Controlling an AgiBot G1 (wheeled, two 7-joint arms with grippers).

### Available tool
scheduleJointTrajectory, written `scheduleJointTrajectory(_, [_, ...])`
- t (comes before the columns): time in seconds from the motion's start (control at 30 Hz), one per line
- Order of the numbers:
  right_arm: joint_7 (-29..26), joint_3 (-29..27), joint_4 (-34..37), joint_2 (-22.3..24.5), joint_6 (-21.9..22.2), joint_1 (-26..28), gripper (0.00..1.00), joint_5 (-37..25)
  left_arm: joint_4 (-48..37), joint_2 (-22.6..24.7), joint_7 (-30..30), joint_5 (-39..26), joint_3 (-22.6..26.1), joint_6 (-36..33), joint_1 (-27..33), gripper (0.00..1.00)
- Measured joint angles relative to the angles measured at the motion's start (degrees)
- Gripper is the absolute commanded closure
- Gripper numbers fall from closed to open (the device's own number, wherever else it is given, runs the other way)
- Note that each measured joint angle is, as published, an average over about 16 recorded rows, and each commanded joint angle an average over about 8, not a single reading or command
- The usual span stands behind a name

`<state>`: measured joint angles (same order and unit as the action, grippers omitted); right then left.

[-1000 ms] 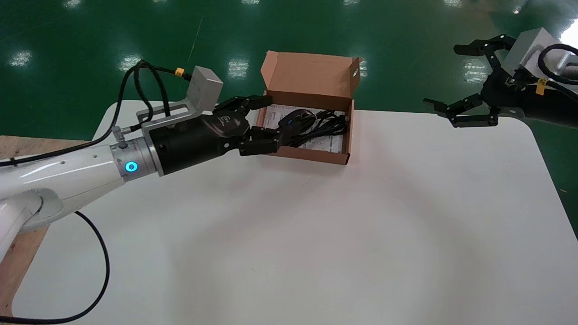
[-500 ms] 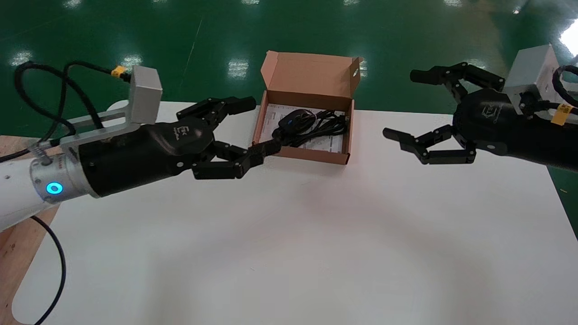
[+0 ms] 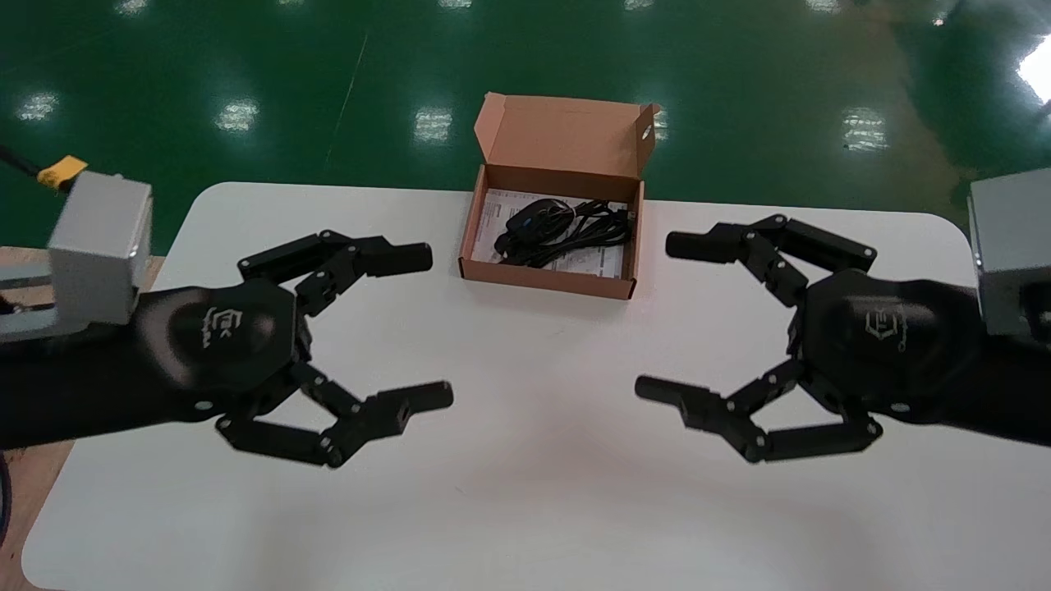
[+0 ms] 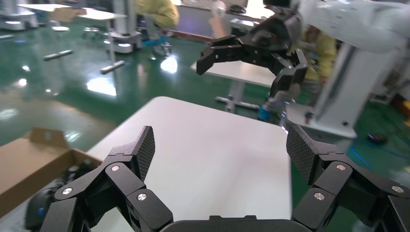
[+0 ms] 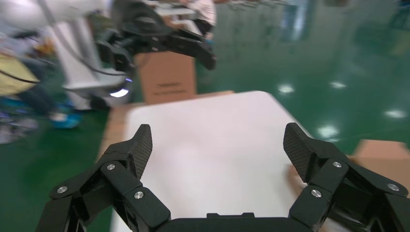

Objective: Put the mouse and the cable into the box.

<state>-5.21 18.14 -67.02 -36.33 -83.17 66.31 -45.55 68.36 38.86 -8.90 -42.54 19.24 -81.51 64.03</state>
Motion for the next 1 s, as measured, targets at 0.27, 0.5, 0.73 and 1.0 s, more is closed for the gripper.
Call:
scheduleJointTrajectory(0.27, [-5.3, -2.2, -6.8, 1.4, -2.6, -4.9, 0.0, 3.8, 5.4, -4.0, -1.8, 0.7, -3.4, -4.4, -2.6, 0.0])
scheduleJointTrajectory(0.5, [-6.5, -2.8, -8.4, 1.7, -3.3, -6.1, 0.0, 4.8, 6.7, -4.9, -2.2, 1.0, -4.2, -5.4, -3.2, 0.0])
scheduleJointTrajectory(0.73, [-6.0, -2.5, -7.6, 1.6, -3.0, -5.6, 0.0, 4.4, 6.1, -4.5, -2.1, 0.9, -3.8, -4.9, -2.9, 0.0])
scheduleJointTrajectory(1.0, [-5.8, -2.3, -7.1, 1.4, -2.7, -5.2, 0.0, 4.1, 5.7, -4.2, -2.0, 0.8, -3.5, -4.5, -2.7, 0.0])
